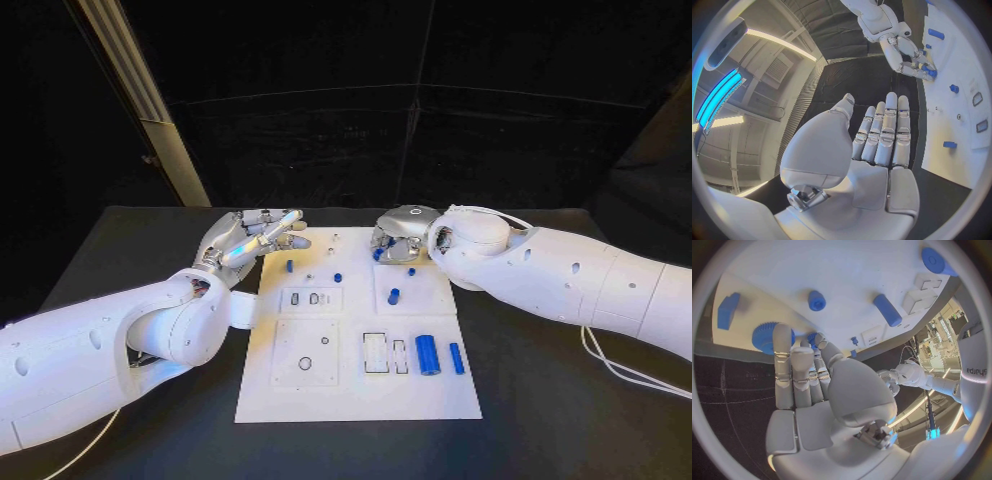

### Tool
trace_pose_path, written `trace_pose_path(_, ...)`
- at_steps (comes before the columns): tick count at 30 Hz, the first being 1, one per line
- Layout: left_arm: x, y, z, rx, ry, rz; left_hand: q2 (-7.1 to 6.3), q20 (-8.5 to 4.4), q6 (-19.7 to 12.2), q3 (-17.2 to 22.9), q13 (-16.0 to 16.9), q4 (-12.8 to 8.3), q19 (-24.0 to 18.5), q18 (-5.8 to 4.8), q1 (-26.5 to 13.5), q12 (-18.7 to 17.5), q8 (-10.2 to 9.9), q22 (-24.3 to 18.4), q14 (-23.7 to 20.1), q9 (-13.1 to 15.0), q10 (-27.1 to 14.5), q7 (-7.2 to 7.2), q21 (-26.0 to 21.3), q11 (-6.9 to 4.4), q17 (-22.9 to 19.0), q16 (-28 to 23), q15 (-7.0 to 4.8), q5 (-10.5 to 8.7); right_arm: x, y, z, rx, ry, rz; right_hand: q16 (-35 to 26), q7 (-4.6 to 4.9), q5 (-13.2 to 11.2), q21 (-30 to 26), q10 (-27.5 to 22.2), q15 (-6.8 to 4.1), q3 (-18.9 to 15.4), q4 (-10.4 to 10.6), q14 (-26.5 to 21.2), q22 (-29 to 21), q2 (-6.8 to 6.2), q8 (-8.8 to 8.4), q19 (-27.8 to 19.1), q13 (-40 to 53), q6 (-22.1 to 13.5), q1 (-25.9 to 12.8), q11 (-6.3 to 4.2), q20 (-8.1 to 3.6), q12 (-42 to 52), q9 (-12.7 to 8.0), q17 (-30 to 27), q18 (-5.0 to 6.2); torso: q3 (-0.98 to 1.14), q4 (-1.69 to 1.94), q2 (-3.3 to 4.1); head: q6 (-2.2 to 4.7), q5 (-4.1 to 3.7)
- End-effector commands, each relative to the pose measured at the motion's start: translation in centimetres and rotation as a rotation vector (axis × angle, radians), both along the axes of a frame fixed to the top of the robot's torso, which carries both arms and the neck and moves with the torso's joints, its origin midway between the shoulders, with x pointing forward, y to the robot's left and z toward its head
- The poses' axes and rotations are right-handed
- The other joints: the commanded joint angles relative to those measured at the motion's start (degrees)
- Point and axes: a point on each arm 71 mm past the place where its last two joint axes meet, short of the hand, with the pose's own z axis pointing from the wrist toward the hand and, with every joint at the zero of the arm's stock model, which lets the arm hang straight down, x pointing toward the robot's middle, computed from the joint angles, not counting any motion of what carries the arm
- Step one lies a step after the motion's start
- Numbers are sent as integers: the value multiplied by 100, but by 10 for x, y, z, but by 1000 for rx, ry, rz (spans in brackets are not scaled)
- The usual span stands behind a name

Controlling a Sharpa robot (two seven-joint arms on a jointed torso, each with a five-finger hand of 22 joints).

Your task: Assemble the parts on the task board

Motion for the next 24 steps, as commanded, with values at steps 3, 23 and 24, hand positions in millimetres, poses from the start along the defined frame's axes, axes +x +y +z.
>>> trace_pose_path(3,0,-1,1,-2,-9,-18,72,-7,-23,0,-8,-44,29,31,7,-43,-39,-8,15,-5,-30,24,7,18,8,3,10,-12,-2,5,15,108,-95,1,193,7,0,180,57,-29,261,10,70,178,-64,-8,22,3,65,-70,-3,17,-22,10,175,0,-12,10,4,53,8)
trace_pose_path(23,1,-5,0,-7,-6,-33,74,-6,-24,1,-7,-46,29,31,9,-45,-41,-9,14,-5,-33,24,6,19,9,3,11,-12,20,37,31,138,-139,-37,397,33,-148,378,-46,8,691,45,21,333,-278,-31,-58,-1,4,-329,23,51,-29,1,312,-4,-24,70,65,219,81)
trace_pose_path(24,1,-5,0,-7,-6,-33,77,-6,-26,2,-7,-49,29,31,11,-47,-44,-10,14,-4,-35,25,5,19,11,2,11,-12,20,38,31,137,-138,-37,401,33,-153,383,-50,8,699,45,20,337,-283,-31,-59,-1,1,-335,24,52,-29,1,315,-5,-26,73,69,223,78)
